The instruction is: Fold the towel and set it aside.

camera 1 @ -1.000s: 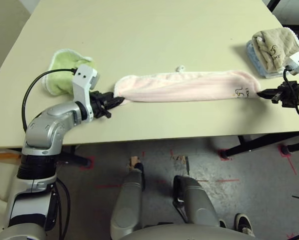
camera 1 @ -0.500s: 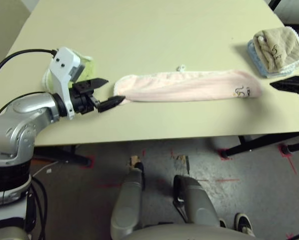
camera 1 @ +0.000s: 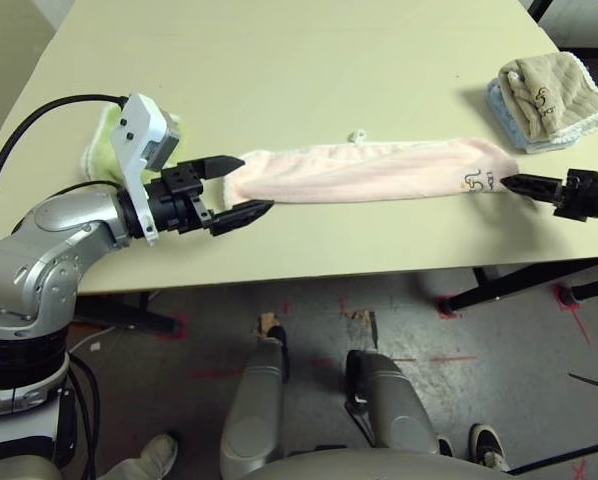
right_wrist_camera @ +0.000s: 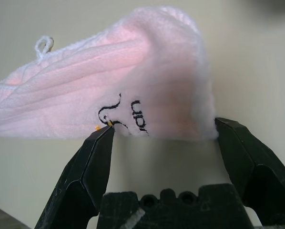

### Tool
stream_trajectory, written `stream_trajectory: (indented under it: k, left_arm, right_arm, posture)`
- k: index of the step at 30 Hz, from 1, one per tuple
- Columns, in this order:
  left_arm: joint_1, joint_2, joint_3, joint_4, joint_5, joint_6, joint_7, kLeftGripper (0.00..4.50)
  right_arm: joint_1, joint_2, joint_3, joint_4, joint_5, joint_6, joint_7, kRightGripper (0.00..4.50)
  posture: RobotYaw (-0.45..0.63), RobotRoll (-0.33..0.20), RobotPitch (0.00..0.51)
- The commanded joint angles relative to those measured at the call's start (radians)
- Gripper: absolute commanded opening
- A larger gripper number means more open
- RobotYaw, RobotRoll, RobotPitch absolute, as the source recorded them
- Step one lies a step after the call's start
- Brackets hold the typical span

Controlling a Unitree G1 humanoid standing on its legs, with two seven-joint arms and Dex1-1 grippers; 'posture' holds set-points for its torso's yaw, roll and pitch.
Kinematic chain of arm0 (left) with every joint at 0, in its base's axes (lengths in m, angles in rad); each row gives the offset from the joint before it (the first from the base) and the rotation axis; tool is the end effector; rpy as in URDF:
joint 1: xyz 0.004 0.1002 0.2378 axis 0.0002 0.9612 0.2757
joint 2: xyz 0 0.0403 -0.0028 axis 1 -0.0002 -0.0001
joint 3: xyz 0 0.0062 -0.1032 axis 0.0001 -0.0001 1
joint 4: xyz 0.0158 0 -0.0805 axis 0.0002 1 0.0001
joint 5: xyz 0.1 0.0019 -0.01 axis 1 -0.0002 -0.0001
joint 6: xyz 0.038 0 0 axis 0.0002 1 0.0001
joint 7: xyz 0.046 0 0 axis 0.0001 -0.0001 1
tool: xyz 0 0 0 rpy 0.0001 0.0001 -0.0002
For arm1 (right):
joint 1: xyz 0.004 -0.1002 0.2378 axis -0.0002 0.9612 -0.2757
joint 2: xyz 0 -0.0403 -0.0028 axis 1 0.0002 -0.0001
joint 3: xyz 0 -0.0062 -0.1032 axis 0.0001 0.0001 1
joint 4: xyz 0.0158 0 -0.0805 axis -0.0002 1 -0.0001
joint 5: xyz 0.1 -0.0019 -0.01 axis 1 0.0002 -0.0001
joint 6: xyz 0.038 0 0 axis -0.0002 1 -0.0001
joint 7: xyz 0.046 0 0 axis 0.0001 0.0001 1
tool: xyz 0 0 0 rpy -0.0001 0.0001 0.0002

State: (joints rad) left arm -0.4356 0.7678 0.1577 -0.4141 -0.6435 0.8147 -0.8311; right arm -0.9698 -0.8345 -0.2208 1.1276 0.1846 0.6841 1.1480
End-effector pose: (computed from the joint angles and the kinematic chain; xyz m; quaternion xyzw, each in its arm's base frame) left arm 0.2309 0.2314 0.2277 0.1139 0.0319 -0.4677 0.8759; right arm 0.2902 -0.3656 0.1790 0.1735 0.2430 0.2354 0.9249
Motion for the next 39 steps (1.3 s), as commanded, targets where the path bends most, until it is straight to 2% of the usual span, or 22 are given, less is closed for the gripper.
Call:
stream_trajectory:
  k: [1,4,13,21,27,30,33,39]
  left_arm:
    - [-0.006,-0.007,-0.022,0.006,-0.009,-0.011,-0.007,4.5]
    - [-0.006,-0.01,-0.026,0.006,-0.007,-0.013,-0.004,4.5]
    - [0.013,-0.016,-0.033,-0.001,-0.002,-0.024,0.003,4.5]
    - [0.01,-0.018,-0.046,0.004,0.005,-0.034,0.005,4.5]
    - [0.01,-0.012,-0.048,0.009,0.008,-0.039,-0.001,4.5]
    - [0.001,-0.018,-0.06,0.014,0.011,-0.043,-0.001,4.5]
    - [-0.011,-0.026,-0.074,0.021,0.015,-0.049,0.003,4.5]
    - [-0.016,-0.037,-0.083,0.017,0.015,-0.049,0.014,4.5]
  right_arm:
    - [0.022,0.049,-0.009,0.003,0.015,0.016,-0.062,4.3]
    - [0.014,0.066,-0.025,0.008,0.016,-0.002,-0.12,3.56]
    - [0.006,0.058,-0.05,0.035,0.021,-0.058,-0.216,0.15]
    - [-0.01,-0.012,-0.021,0.029,-0.008,-0.148,-0.165,0.07]
    - [-0.101,-0.079,0.007,0.041,-0.032,-0.24,-0.092,0.07]
    - [-0.151,-0.052,0.036,0.027,-0.037,-0.264,-0.024,0.07]
    - [-0.164,0.012,0.091,-0.038,-0.035,-0.248,0.086,0.07]
    - [-0.084,0.148,0.194,-0.236,-0.029,-0.177,0.169,0.07]
  posture:
    - [0.06,0.0,0.247]
    - [0.07,0.0,0.246]
    - [0.07,0.0,0.238]
    - [0.08,0.0,0.234]
    - [0.07,0.0,0.228]
    - [0.07,0.0,0.228]
    - [0.06,0.0,0.223]
    - [0.08,0.0,0.225]
